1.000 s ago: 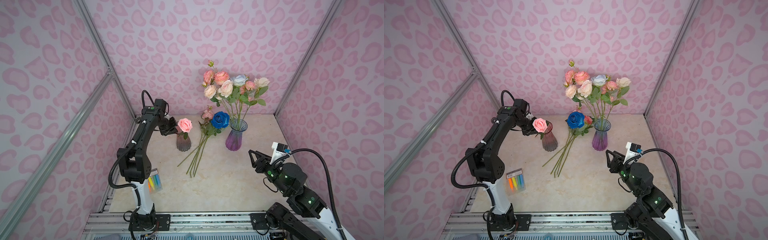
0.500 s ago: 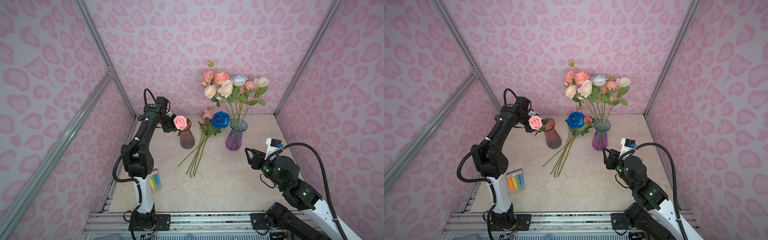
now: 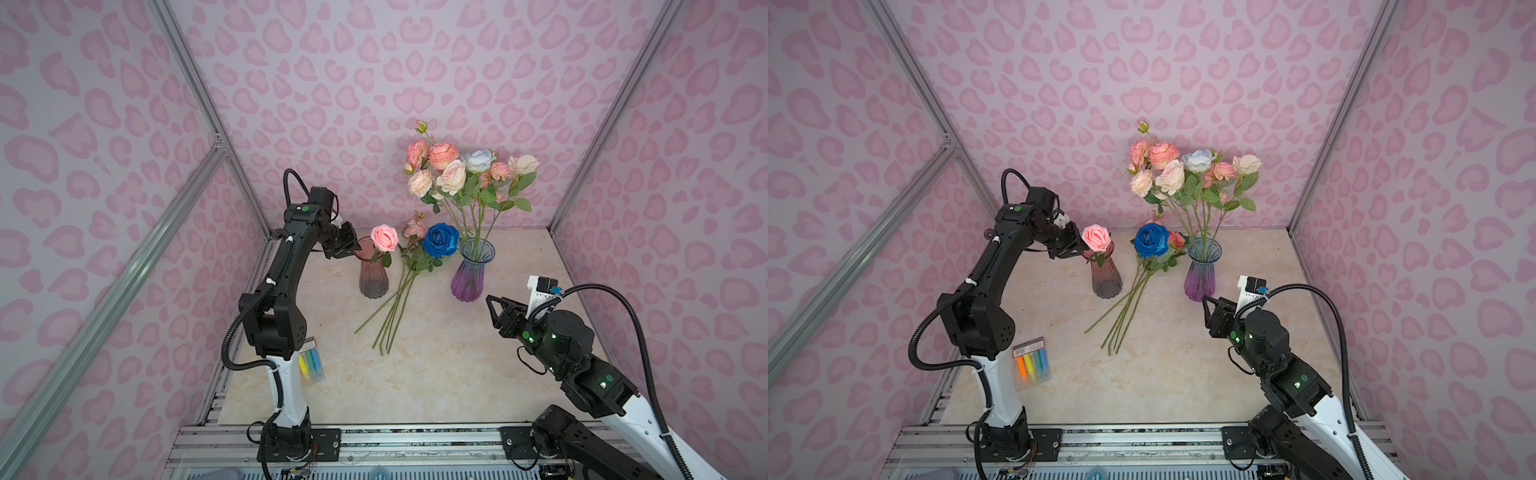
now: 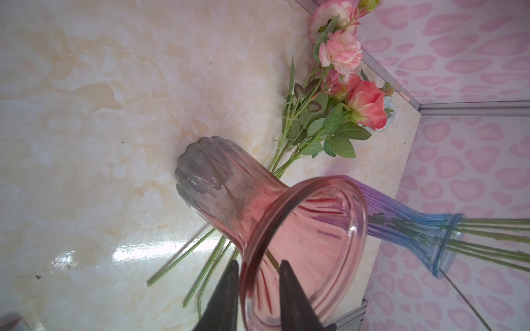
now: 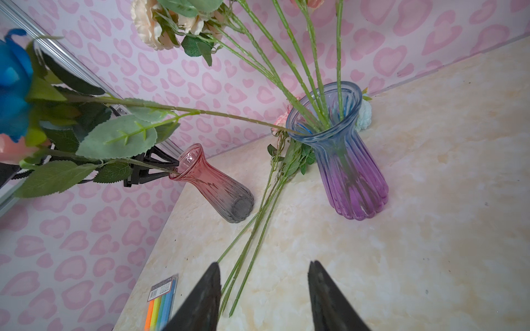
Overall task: Arrange the flowers into the vase
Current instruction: 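Withdraw the left gripper toward the robot and lower it near the loose stems, then grasp a loose rose stem with the left gripper while the right gripper approaches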
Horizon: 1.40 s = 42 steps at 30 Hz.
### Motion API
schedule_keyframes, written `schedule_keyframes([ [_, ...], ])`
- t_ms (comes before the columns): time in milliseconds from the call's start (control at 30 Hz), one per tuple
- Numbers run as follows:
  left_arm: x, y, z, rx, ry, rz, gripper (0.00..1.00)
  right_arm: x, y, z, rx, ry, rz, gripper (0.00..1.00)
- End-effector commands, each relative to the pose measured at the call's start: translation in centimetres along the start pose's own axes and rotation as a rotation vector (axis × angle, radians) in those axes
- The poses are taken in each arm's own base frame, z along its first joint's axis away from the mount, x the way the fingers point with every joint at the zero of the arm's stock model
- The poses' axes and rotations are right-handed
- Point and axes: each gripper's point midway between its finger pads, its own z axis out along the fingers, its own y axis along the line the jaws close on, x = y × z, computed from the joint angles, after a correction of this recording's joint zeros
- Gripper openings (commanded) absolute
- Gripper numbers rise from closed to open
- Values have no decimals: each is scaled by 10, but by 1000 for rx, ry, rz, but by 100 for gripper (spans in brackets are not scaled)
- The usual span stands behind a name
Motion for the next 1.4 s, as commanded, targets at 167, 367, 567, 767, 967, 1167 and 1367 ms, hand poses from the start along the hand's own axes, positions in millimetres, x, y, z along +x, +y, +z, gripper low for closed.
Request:
schedule_keyframes([
  [167, -9, -8, -73, -61, -204, 114, 32, 2, 0, -4, 7, 25, -30, 51],
  [367, 30, 32, -152, -200, -500, 203, 41, 15, -5, 2, 42, 69, -52, 50],
  [567, 133, 80, -110, -121, -511, 252, 37, 24, -9, 13, 51, 83, -88, 49],
  [767, 203, 90, -32, -64, -399, 328, 27, 62, -17, 39, 30, 145, -24, 48],
  [967, 207, 47, 21, -16, -337, 478, 25, 81, -24, 55, 55, 167, -11, 47],
  [1167, 207, 24, 93, -61, -197, 601, 25, 90, -31, 64, 78, 173, 9, 47],
  [1367, 210, 28, 132, -120, -119, 629, 24, 90, -34, 64, 91, 168, 4, 47],
])
